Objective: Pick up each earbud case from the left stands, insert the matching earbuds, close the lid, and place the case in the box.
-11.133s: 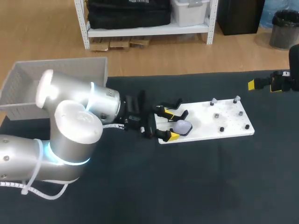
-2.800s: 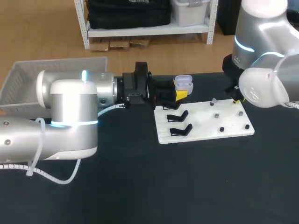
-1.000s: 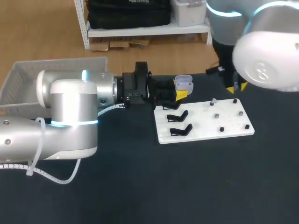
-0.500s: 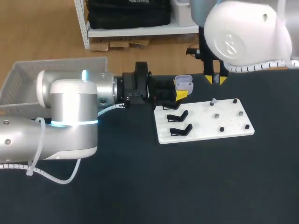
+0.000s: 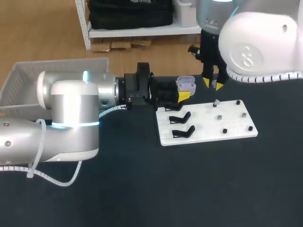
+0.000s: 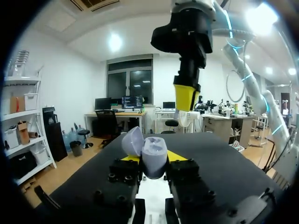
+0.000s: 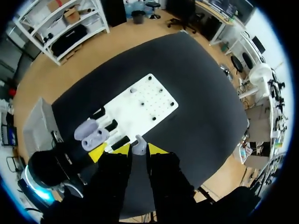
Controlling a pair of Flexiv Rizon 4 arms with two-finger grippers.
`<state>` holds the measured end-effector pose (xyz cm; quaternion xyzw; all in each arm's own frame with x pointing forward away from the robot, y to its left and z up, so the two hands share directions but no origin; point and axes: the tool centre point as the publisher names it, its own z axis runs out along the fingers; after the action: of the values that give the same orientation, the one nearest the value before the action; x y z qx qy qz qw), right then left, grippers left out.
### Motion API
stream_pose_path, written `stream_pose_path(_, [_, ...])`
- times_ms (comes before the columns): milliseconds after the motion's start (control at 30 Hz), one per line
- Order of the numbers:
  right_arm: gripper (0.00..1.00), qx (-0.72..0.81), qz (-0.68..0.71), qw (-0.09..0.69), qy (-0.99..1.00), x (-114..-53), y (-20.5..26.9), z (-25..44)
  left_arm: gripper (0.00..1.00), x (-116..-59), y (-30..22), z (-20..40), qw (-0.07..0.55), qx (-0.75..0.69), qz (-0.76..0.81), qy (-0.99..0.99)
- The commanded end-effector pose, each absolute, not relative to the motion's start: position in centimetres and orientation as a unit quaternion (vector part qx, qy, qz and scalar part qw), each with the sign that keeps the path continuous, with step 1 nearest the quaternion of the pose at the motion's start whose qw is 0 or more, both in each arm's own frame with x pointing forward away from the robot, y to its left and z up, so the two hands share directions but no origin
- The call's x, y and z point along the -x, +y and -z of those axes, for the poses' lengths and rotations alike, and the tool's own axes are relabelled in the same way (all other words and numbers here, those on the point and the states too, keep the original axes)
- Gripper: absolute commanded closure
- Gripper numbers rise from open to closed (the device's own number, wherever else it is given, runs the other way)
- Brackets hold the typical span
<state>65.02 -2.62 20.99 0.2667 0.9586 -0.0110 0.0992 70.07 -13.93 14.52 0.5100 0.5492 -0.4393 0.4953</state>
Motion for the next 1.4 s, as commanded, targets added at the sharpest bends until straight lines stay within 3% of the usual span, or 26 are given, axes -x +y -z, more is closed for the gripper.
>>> stream_pose_path(33, [1.00,-0.245,0.027,0.086,0.965,-65.7,-1.4,-21.4,1.00,-70.0,-14.0,-14.3,0.501,-0.507,0.438,0.547])
stream_pose_path(500, [1.00,-0.171,0.060,0.079,0.980,-67.4,1.2,-20.5,1.00,-70.0,-14.0,-14.3,0.501,-0.507,0.438,0.547])
stream_pose_path(1400, [1.00,-0.152,0.084,0.060,0.983,-68.5,2.1,-20.4,1.00,-70.0,-14.0,-14.3,0.501,-0.507,0.438,0.547])
